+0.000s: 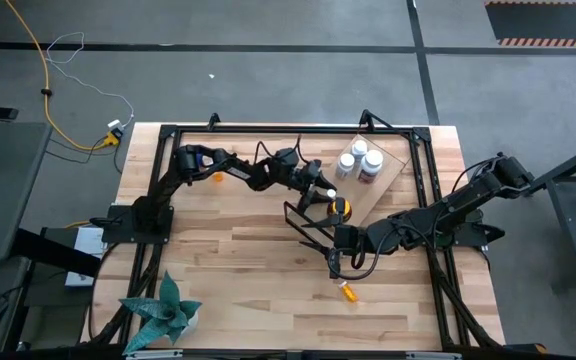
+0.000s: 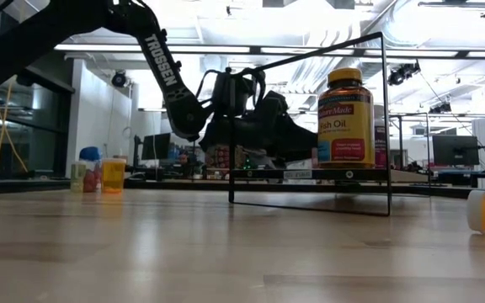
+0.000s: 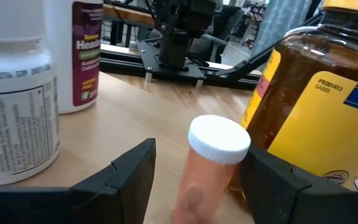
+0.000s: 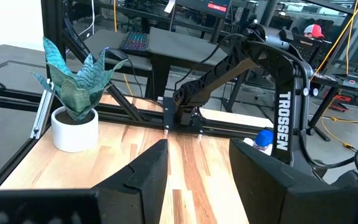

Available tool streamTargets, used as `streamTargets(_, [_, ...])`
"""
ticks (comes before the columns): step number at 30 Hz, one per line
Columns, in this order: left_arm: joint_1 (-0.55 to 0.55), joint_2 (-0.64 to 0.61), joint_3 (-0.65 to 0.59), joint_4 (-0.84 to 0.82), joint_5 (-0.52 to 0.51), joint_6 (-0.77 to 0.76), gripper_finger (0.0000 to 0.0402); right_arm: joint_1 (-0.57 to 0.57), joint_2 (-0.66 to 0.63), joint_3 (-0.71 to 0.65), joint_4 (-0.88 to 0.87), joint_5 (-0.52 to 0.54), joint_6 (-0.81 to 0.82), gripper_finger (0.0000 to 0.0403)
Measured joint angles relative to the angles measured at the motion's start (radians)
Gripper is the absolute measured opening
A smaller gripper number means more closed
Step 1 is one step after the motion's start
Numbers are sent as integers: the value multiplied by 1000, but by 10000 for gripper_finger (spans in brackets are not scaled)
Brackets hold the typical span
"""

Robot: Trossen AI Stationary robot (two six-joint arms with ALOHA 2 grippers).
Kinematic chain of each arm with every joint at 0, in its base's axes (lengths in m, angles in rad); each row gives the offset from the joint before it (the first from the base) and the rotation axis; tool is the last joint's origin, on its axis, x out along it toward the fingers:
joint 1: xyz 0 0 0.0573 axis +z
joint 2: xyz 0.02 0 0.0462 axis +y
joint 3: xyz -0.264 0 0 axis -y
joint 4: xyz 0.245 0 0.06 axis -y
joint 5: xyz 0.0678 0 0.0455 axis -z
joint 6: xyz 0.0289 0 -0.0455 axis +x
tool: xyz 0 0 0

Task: Pick and place medicine bottles onto shelf by color
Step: Put the red pill bottle on the shelf

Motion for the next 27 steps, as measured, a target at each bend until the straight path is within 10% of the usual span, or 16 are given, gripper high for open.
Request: streamTargets(27, [-9, -13, -1, -26, -29, 0, 206, 0, 0, 0, -4, 0, 0, 165])
